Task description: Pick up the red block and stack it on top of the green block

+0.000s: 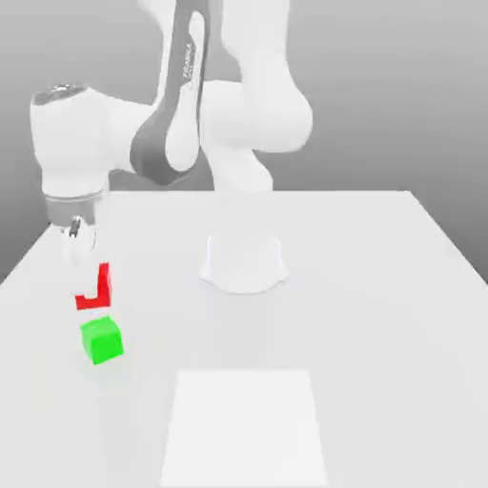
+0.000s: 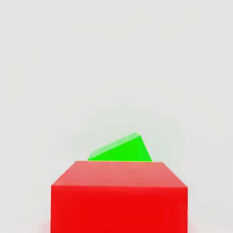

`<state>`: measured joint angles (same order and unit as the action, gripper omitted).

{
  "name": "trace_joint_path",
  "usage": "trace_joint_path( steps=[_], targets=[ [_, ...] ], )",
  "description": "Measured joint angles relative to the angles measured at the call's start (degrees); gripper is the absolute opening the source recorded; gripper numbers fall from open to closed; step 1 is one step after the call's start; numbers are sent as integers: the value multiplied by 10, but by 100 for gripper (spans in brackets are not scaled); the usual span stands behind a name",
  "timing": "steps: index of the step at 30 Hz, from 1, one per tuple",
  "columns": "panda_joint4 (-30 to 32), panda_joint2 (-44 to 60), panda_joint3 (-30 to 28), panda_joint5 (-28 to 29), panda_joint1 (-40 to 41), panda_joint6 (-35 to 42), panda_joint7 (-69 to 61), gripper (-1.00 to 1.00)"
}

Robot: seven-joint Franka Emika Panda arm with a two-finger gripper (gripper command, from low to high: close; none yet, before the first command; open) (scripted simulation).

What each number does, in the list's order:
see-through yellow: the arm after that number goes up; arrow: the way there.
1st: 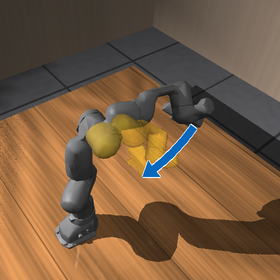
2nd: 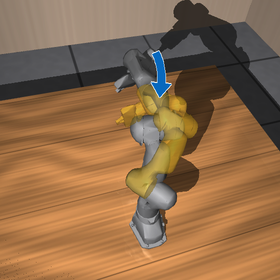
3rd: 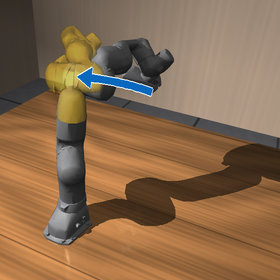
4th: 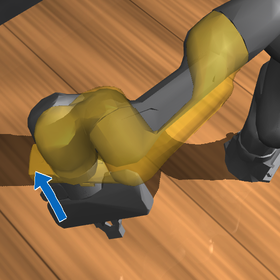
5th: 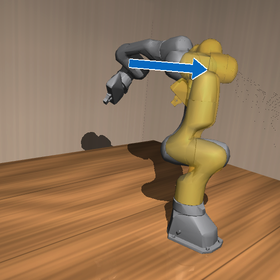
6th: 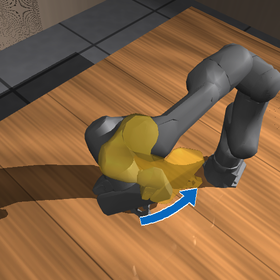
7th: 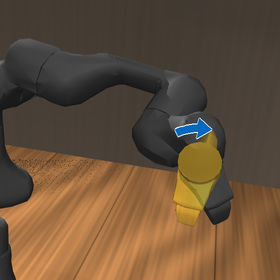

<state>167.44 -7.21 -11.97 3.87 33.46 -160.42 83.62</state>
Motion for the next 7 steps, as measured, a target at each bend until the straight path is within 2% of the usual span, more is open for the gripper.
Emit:
trace_joint_path(
  steps=[3, 4, 7],
  targets=[
    [-2, 61, 1, -36, -8, -58, -24, -100],
    [-2, 77, 6, -48, -8, -73, -33, 100],
    [-2, 77, 6, -48, -16, -73, -33, 100]
  ],
)
